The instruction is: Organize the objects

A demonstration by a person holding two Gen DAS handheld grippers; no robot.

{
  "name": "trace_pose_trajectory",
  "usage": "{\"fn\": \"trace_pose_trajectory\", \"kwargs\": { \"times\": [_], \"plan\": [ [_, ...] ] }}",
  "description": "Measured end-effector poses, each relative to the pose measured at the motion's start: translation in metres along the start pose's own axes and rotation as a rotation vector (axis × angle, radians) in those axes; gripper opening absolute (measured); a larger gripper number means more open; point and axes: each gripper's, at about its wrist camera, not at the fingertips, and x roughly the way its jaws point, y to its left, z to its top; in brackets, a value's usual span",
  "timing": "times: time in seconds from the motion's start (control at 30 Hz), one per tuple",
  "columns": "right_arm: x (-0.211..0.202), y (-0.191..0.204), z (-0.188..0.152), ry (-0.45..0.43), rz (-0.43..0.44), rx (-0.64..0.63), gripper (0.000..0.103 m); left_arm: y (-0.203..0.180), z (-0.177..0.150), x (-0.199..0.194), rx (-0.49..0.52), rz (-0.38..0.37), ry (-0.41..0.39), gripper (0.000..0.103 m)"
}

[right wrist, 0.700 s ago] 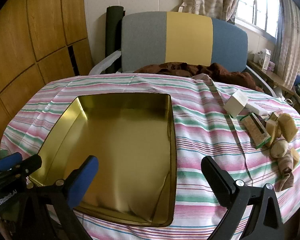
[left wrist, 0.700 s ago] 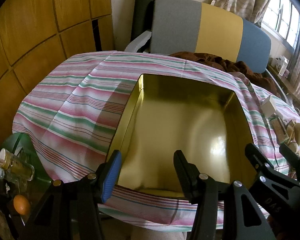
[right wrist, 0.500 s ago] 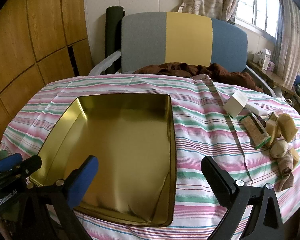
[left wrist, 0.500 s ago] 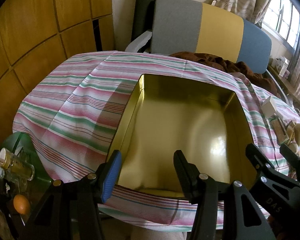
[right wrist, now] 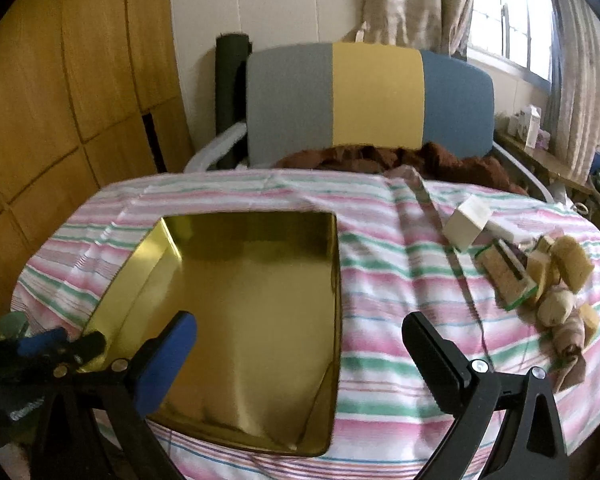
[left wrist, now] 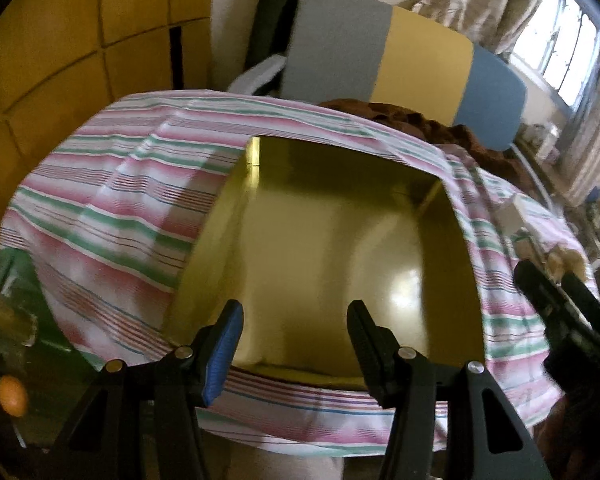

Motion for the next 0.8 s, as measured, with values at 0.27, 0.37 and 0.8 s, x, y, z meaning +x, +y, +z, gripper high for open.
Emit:
{"fn": "trace_pose_trajectory", "kwargs": {
  "times": [0.27,0.37,0.8],
  "plan": [
    [-0.018,-0.082,-0.013,-0.041,-0.066,0.118,0.103,-0.027,-0.020,0.007,-0.022,-0.327,0.034,0.055],
    [-0.023,-0.122,-0.027,-0.036,-0.115,0.193,0.103,-0.042,-0.028,0.014,-0.027,-0.349,0.085,0.055],
    [-0.037,-0.287,-0.090,-0.023,-0.376,0.298,0.083,-0.118,-0.043,0.012,0.156,-0.421,0.138,0.056]
  ]
}}
